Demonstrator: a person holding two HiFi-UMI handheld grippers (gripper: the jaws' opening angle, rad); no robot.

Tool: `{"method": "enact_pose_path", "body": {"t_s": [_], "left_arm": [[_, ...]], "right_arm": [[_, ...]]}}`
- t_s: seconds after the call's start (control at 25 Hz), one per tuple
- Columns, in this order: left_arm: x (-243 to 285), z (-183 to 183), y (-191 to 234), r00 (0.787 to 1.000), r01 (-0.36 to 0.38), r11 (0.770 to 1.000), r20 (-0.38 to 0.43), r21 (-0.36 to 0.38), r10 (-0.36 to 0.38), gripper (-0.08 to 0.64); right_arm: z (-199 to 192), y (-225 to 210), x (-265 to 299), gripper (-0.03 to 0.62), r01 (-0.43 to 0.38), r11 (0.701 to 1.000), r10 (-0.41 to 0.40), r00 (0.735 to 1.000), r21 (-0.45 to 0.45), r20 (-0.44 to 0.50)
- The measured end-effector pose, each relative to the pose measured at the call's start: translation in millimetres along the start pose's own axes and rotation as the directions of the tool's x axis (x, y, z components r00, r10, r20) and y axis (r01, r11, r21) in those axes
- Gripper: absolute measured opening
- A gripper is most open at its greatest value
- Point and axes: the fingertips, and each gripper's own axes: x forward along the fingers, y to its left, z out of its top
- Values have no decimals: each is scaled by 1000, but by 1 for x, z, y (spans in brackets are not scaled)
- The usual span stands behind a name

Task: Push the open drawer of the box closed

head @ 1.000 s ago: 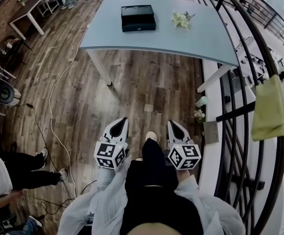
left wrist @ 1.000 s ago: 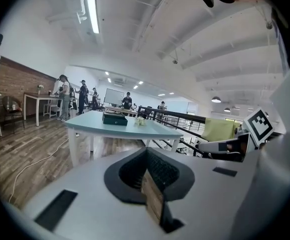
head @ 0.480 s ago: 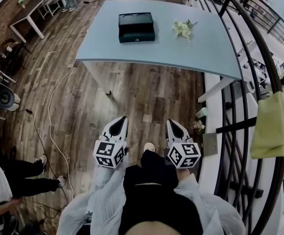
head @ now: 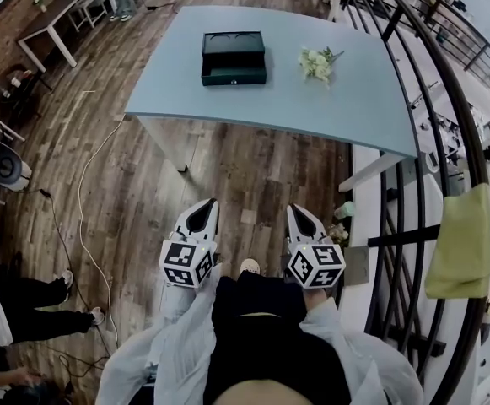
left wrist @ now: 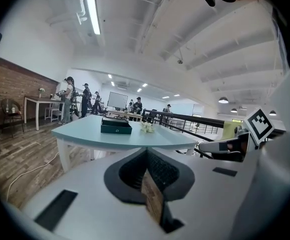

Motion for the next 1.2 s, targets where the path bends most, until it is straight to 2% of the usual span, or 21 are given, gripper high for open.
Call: {"method": "enact_pose_path", "body": {"t_s": [0.44, 0.68, 0.92, 1.2], "left_arm": [[0, -11, 8, 999, -40, 999, -30, -14, 40, 15], [14, -16, 19, 998, -50, 999, -49, -21, 49, 15], [50, -1, 43, 998, -46, 999, -44, -13, 45, 15], [98, 35, 81, 999, -42, 999, -27, 8, 43, 15]], "right_arm": [[-15, 10, 17, 6, -58, 998, 59, 997, 14, -56], [-16, 4, 35, 6, -58, 998, 60, 996, 30, -71], [4, -3, 74, 6, -53, 998, 55, 997, 34, -60], [41, -5, 134, 6, -69, 997, 70, 996, 24, -51]]}}
